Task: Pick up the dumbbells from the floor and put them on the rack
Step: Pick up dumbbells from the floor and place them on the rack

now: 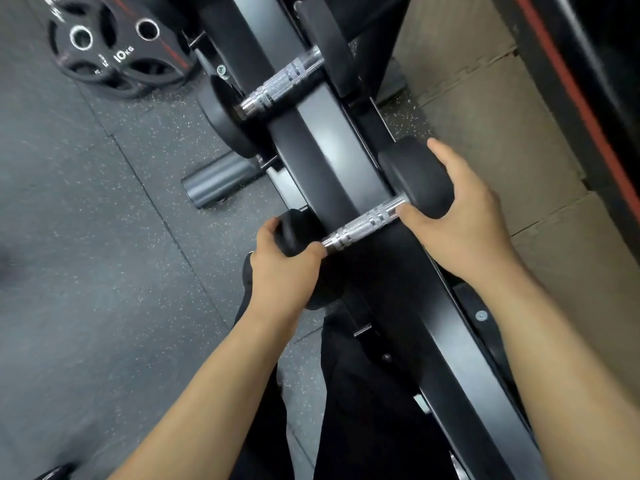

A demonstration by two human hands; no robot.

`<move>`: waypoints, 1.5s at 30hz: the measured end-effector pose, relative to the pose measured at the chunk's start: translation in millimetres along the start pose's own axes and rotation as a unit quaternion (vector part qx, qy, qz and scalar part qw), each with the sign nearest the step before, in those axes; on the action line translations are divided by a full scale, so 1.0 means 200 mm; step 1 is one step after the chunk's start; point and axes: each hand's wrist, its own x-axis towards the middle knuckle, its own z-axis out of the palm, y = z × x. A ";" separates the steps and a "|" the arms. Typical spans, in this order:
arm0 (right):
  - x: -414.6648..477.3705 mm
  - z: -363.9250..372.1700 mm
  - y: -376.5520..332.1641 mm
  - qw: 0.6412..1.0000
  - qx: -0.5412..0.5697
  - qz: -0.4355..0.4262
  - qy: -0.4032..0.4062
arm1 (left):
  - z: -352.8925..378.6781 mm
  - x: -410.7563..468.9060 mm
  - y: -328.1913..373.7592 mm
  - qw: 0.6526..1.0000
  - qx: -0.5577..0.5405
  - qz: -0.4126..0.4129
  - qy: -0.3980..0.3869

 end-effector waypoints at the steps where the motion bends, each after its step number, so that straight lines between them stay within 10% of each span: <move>1: -0.01 0.00 0.00 1.000 0.005 -0.001 0.005 | 0.00 0.00 0.01 1.000 -0.007 0.007 0.004; 10: 0.02 -0.16 -0.39 0.993 0.113 -0.004 0.009 | -0.18 -0.15 0.34 0.984 -0.059 0.168 0.013; 24: -0.30 -0.50 -2.33 0.930 0.040 -0.364 -0.037 | -1.71 -1.02 1.39 0.856 -0.084 0.485 0.159; 45: -1.64 0.83 -4.64 0.704 0.128 -0.677 -0.171 | -4.32 -1.92 0.85 0.679 -0.081 0.469 0.559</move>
